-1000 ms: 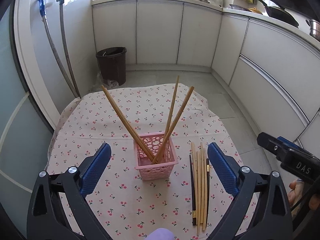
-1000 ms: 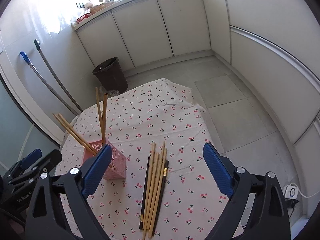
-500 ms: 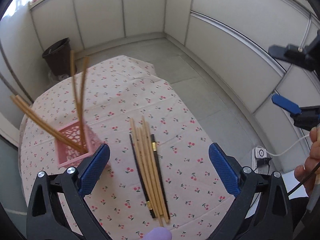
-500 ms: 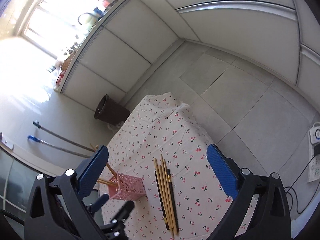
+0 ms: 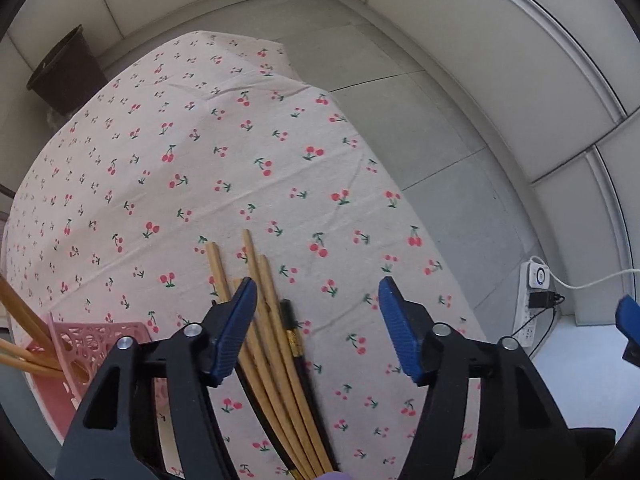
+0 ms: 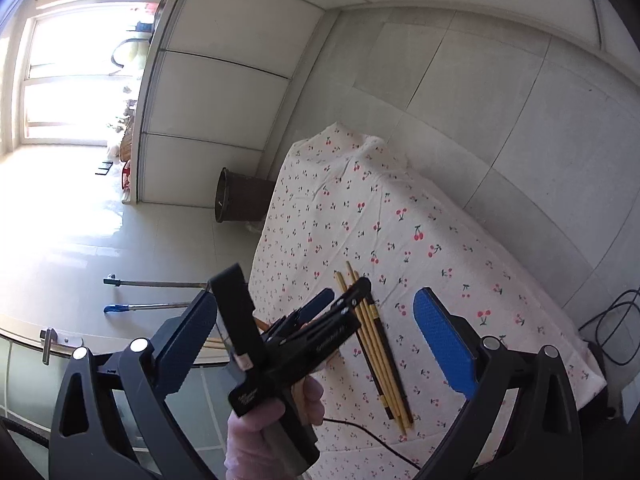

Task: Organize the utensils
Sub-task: 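Close the left tool on another wooden chopstick from the pile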

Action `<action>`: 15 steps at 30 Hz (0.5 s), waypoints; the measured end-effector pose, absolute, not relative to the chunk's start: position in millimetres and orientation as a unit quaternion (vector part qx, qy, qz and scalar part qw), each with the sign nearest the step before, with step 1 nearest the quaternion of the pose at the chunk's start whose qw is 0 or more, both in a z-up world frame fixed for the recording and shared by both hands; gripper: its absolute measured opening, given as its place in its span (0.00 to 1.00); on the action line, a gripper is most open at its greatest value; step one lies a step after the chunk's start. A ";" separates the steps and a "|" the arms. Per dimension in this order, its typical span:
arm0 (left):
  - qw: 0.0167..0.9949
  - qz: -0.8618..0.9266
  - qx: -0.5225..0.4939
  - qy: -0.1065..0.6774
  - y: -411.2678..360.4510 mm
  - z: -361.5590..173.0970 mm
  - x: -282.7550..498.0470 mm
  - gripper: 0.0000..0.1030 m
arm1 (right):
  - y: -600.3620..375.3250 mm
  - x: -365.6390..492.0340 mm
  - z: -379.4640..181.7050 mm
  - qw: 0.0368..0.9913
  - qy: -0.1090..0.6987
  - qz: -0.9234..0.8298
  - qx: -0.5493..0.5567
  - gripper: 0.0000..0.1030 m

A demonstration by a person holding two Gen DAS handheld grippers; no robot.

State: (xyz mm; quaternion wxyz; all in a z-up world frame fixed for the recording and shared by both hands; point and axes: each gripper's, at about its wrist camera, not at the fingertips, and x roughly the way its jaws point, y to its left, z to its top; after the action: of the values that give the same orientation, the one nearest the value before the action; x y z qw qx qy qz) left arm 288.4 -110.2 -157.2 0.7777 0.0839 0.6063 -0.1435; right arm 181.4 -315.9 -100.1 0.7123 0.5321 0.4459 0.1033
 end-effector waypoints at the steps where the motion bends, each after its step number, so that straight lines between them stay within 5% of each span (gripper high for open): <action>1: 0.778 -0.133 0.083 0.608 -106.8 -161.6 292.3 0.45 | -314.6 182.2 -101.5 0.710 0.448 0.104 0.533 0.93; 4: 0.781 -0.109 0.080 0.609 -99.1 -166.0 300.1 0.33 | -311.4 183.9 -104.1 0.705 0.454 0.108 0.534 0.93; 15: 0.804 -0.051 0.059 0.590 -96.0 -179.1 319.1 0.21 | -303.5 186.3 -109.8 0.700 0.474 0.114 0.522 0.93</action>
State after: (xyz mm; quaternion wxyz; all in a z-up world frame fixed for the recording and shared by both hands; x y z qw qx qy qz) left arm 319.1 -96.0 -179.1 0.8037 0.0585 0.5900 -0.0510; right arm 186.3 -303.5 -109.8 0.7002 0.5218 0.4738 0.1139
